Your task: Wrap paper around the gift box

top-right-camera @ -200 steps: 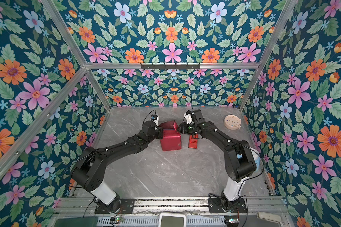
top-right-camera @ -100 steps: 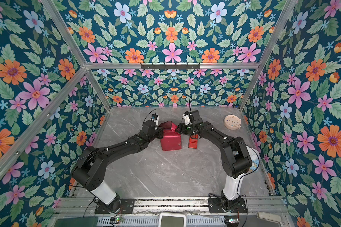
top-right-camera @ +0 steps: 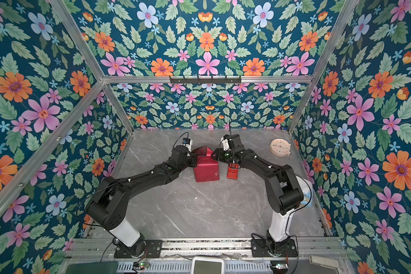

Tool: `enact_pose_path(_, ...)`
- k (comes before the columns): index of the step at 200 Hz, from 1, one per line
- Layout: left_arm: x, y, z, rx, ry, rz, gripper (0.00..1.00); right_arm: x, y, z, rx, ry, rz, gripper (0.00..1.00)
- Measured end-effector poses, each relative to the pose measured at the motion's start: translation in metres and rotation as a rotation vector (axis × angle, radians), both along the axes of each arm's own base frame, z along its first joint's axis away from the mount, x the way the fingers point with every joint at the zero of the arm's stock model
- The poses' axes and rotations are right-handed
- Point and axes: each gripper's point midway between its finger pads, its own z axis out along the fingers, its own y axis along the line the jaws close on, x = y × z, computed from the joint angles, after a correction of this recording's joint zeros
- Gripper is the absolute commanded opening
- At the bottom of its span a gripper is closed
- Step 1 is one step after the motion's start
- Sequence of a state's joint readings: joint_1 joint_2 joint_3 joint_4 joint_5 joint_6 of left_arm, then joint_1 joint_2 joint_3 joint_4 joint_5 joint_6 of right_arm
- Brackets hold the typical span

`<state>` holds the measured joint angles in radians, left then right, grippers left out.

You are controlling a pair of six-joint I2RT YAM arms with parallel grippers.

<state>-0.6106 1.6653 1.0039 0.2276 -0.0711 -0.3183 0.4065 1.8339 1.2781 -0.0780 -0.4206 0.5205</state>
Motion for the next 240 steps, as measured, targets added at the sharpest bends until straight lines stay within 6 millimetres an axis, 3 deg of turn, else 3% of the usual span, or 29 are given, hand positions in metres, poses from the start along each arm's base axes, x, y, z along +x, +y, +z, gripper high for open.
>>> enact_pose_path(64,0.0,0.0,0.0,-0.002,0.001,0.0,0.08,0.0,0.001,-0.005,0.033,0.004,-0.008,0.56)
enact_pose_path(111,0.0,-0.008,0.008,-0.025,0.0,-0.03,0.37,0.0,0.001,-0.008,0.055,-0.014,-0.017,0.55)
enact_pose_path(159,-0.011,-0.014,0.037,-0.095,-0.026,-0.081,0.59,-0.005,0.0,-0.01,0.066,-0.029,-0.016,0.54)
enact_pose_path(184,-0.027,0.004,0.05,-0.14,-0.044,-0.072,0.65,-0.005,0.0,-0.009,0.071,-0.038,-0.016,0.54)
enact_pose_path(204,-0.031,0.036,0.052,-0.194,-0.05,0.002,0.67,-0.005,0.0,-0.009,0.073,-0.04,-0.017,0.53)
enact_pose_path(223,-0.031,0.062,0.042,-0.244,-0.013,0.072,0.67,-0.005,0.0,-0.009,0.075,-0.041,-0.017,0.53)
enact_pose_path(240,-0.027,0.069,0.03,-0.252,0.022,0.102,0.67,-0.004,0.0,-0.008,0.076,-0.043,-0.017,0.53)
